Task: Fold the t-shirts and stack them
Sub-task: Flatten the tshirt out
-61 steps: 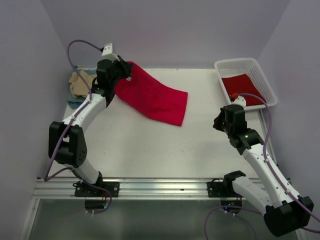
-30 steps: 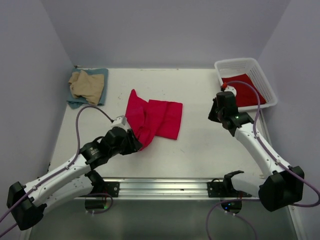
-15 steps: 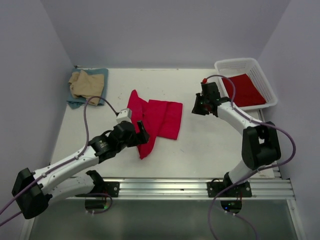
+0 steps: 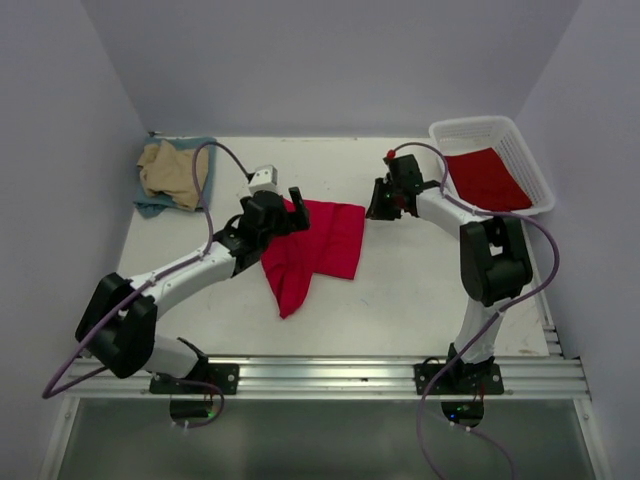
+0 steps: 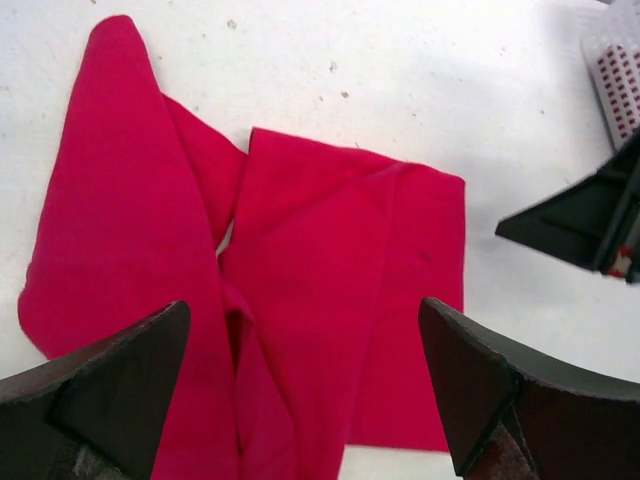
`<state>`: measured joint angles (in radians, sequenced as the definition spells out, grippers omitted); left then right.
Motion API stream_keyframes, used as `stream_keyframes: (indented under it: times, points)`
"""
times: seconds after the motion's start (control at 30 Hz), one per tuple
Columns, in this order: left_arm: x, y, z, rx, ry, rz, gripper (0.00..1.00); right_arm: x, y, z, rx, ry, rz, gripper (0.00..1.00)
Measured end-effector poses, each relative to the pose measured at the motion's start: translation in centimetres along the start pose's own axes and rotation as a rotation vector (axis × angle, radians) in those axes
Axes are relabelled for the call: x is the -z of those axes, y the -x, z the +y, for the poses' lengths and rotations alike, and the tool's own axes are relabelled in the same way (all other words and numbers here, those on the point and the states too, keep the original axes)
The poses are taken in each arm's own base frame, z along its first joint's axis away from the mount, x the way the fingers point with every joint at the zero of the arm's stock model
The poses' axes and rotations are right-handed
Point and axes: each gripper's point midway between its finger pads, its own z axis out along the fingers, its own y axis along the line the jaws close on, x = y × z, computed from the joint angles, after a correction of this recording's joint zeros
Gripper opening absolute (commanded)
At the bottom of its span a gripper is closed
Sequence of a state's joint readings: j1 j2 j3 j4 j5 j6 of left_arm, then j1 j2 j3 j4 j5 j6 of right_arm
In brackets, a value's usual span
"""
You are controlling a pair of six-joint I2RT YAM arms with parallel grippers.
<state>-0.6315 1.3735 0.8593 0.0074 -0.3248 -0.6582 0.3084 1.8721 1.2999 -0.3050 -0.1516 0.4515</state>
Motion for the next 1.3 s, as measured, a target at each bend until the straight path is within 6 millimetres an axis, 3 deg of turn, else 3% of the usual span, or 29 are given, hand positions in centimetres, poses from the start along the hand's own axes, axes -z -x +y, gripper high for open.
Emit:
stream_keyframes:
  times: [0.13,0.27,0.43,0.57,0.73,1.0,1.3]
  points:
    - [-3.4,0.1,0.2,-0.019,0.009,0.017,1.0,-0.8,-0.9,0.1,0.004,0.0,0.028,0.21]
    - [-6.0,-2.0,0.0,-0.04,-0.023,0.07,1.0,-0.8,-1.0,0.5,0.012,0.01,0.026,0.19]
    - [-7.4,-4.1,0.6,-0.053,-0.017,0.132,1.0,-0.9,-1.2,0.4,0.02,0.009,0.03,0.17]
    - [-7.6,-3.8,0.6,-0.053,-0.007,0.14,0.99,-1.0,-1.7,0.1,0.018,0.004,0.04,0.16]
    - [-7.2,-3.9,1.7,-0.062,0.042,0.17,0.99,-1.1,-1.7,0.1,0.018,0.003,0.04,0.15]
    - [-3.9,-5.1,4.2,-0.083,0.115,0.226,0.99,-1.3,-2.0,-0.1,0.017,-0.001,0.049,0.1]
    - [-0.2,-9.5,7.9,-0.091,0.166,0.325,0.99,-2.0,-2.7,-0.6,0.013,-0.016,0.071,0.03]
